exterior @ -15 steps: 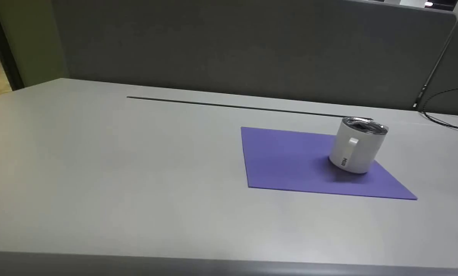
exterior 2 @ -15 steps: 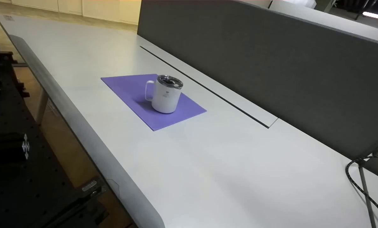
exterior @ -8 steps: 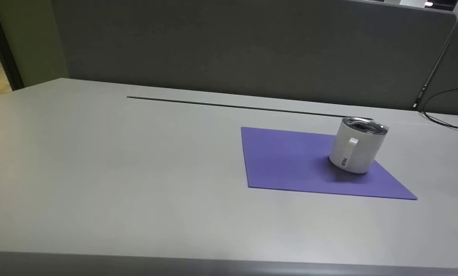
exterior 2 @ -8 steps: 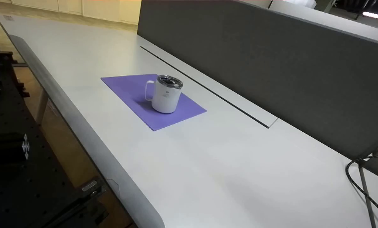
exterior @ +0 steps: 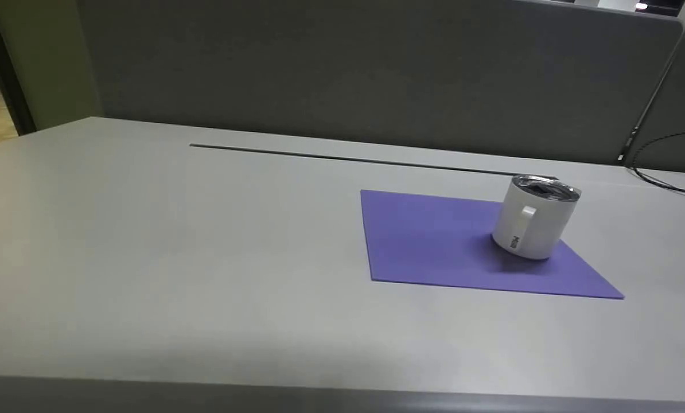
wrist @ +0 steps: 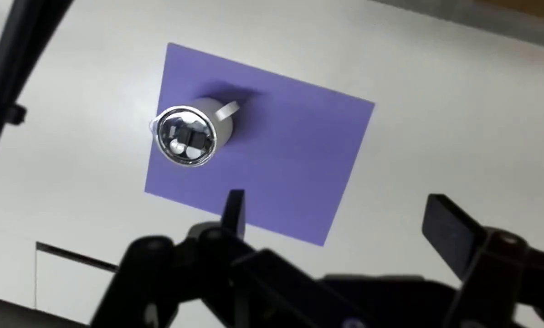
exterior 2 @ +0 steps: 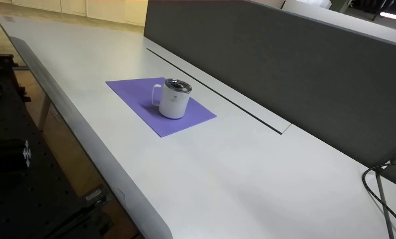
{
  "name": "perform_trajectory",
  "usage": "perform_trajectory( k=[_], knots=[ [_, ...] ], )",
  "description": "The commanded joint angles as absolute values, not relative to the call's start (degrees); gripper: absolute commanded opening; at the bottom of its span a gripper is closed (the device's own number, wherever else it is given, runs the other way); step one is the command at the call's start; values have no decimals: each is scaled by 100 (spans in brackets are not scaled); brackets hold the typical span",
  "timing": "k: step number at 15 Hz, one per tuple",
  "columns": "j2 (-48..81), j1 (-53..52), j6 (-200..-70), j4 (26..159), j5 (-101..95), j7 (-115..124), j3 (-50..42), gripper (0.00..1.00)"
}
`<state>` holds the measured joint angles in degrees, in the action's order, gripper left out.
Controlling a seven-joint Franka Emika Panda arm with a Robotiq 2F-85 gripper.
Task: Move the black thing on top of the cup
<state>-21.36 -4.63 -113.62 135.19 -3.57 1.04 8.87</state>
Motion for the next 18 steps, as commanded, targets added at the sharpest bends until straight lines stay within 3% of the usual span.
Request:
perform_trajectory(
  k=[1,11,18],
  knots=[
    [-1424,-148,-11836,13172,-859,64,563,100],
    [435,480,-11986,12284,-1121,407,-333,100],
    [253,410,-12337,12589,-1120,84,-330,100]
  ],
)
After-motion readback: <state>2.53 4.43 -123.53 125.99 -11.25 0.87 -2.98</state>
